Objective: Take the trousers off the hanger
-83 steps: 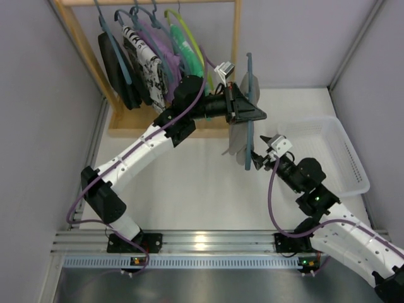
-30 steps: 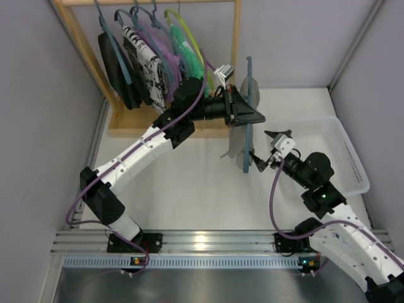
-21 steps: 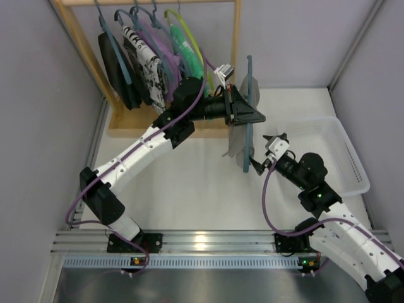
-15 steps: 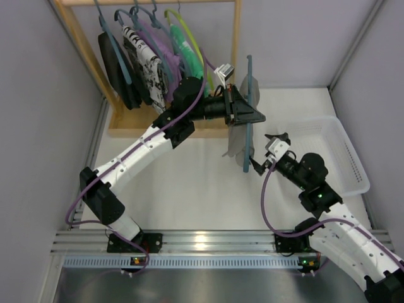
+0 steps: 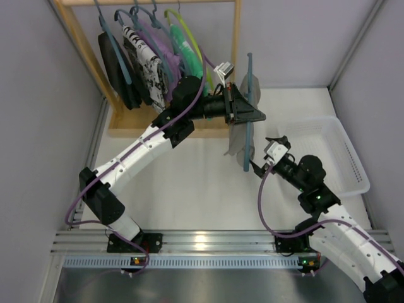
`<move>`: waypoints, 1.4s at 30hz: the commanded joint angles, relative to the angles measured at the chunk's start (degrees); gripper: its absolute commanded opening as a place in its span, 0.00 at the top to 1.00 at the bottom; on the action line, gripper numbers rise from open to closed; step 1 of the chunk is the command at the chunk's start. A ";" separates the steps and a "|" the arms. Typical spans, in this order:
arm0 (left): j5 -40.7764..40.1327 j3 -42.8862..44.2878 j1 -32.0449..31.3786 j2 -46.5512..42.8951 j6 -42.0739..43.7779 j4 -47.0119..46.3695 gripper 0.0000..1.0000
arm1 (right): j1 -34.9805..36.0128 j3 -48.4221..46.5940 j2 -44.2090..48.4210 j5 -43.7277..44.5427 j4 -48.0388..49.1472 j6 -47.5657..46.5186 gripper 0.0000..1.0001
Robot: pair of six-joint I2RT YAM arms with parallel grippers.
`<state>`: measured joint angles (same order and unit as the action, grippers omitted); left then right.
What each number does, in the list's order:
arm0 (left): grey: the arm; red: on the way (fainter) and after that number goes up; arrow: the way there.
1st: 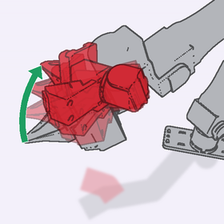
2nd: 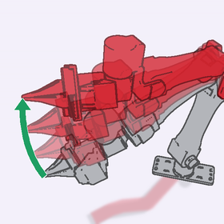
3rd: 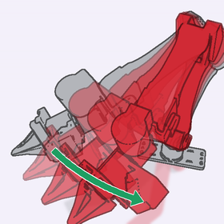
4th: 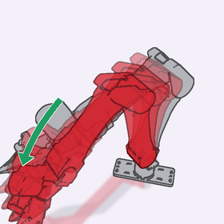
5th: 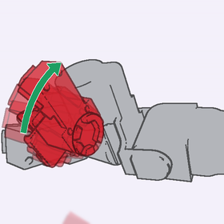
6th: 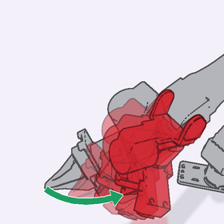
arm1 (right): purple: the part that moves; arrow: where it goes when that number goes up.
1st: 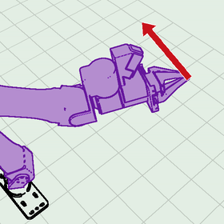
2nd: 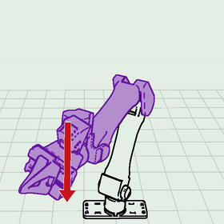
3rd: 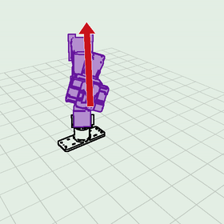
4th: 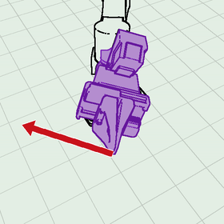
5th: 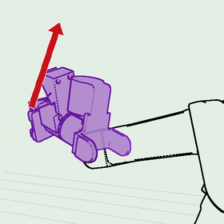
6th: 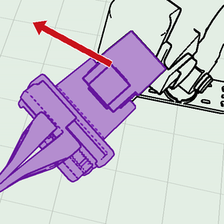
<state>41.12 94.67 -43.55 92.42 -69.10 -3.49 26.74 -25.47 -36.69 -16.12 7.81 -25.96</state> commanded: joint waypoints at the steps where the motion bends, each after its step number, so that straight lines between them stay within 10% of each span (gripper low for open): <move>1: 0.45 3.76 -0.04 -1.54 0.81 -8.91 1.00 | -0.99 0.16 -1.19 -0.14 6.06 0.38 0.01; 32: -0.34 3.50 -0.04 -0.84 -0.24 -9.96 1.00 | -2.57 -4.58 -14.55 3.28 18.02 11.53 0.01; 42: -0.52 1.92 0.13 -1.98 -0.07 -9.96 1.00 | -3.62 -7.83 -13.86 7.95 16.11 12.33 0.73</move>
<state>40.88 95.07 -43.53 92.42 -70.39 -4.62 24.43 -30.02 -52.05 -9.69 21.65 -14.44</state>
